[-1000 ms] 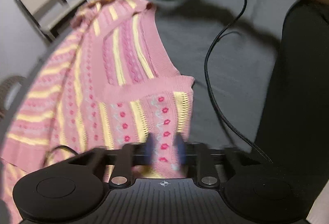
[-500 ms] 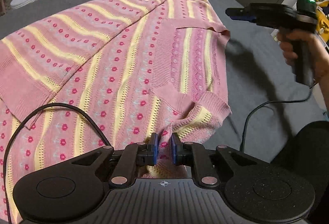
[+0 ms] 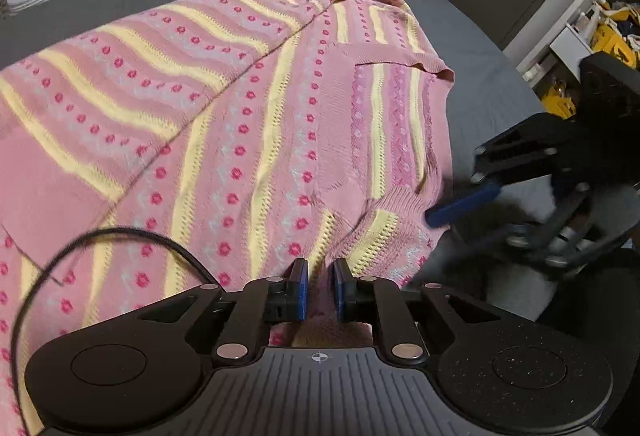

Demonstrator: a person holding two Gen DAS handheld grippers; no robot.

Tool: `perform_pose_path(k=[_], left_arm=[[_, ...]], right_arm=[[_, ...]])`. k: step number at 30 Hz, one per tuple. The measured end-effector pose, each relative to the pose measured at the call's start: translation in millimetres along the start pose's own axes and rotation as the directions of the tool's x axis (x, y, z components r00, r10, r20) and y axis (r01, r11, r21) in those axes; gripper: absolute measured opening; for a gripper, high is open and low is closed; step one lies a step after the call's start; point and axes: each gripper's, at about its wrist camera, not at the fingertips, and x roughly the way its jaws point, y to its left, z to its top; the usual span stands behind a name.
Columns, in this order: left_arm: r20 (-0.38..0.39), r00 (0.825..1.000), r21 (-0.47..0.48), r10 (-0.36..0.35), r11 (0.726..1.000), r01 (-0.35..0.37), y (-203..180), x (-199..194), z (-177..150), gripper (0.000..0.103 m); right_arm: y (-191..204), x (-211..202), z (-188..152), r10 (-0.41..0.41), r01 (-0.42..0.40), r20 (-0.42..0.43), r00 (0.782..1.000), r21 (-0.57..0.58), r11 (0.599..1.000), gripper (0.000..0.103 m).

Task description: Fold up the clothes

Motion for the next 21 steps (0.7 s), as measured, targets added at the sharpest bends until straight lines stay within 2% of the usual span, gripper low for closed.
perform_pose_path(k=[1, 3, 5, 6, 8, 9, 10, 12, 14, 17, 18, 21], left_arm=[[0.001, 1.000, 0.007, 0.013, 1.000, -0.013, 0, -1, 3, 0.014], [0.036, 0.994, 0.041, 0.105, 0.993, -0.107, -4, -10, 6, 0.014], [0.115, 0.983, 0.097, 0.145, 0.983, -0.156, -13, -28, 2, 0.014], [0.159, 0.975, 0.127, 0.153, 0.977, -0.174, -19, -38, 0, 0.014], [0.224, 0.968, 0.236, 0.113, 0.957, -0.166, -40, -53, -13, 0.014], [0.250, 0.965, 0.297, 0.083, 0.942, -0.158, -52, -59, -20, 0.019], [0.255, 0.965, 0.363, 0.068, 0.918, -0.161, -65, -62, -28, 0.030], [0.237, 0.966, 0.464, 0.102, 0.862, -0.205, -91, -56, -44, 0.043], [0.240, 0.953, 0.533, 0.182, 0.796, -0.286, -113, -42, -56, 0.043], [0.279, 0.914, 0.583, 0.293, 0.705, -0.404, -135, -25, -66, 0.043], [0.287, 0.904, 0.591, 0.318, 0.683, -0.428, -142, -19, -67, 0.043], [0.287, 0.883, 0.603, 0.370, 0.647, -0.467, -158, -3, -66, 0.043]], right_arm=[[-5, -1, 2, 0.020, -0.021, 0.022, 1.000, 0.032, 0.999, 0.008], [-18, -7, 5, 0.057, -0.064, 0.065, 0.996, 0.112, 0.992, 0.008], [-31, -16, 5, 0.064, -0.085, 0.117, 0.991, 0.183, 0.979, 0.008], [-35, -17, 4, 0.065, -0.090, 0.127, 0.990, 0.208, 0.974, 0.008], [-40, -17, 5, 0.062, -0.092, 0.130, 0.990, 0.237, 0.967, 0.008], [-41, -15, 5, 0.060, -0.089, 0.126, 0.990, 0.238, 0.967, 0.008], [-41, -14, 6, 0.058, -0.086, 0.122, 0.991, 0.239, 0.967, 0.008], [-42, -12, 7, 0.054, -0.082, 0.119, 0.991, 0.244, 0.966, 0.008], [-42, -10, 9, 0.055, -0.086, 0.125, 0.991, 0.253, 0.964, 0.008], [-45, -11, 10, 0.062, -0.100, 0.142, 0.988, 0.275, 0.956, 0.008], [-47, -13, 9, 0.063, -0.103, 0.147, 0.987, 0.282, 0.954, 0.008], [-49, -13, 9, 0.052, -0.095, 0.150, 0.987, 0.297, 0.950, 0.008]])
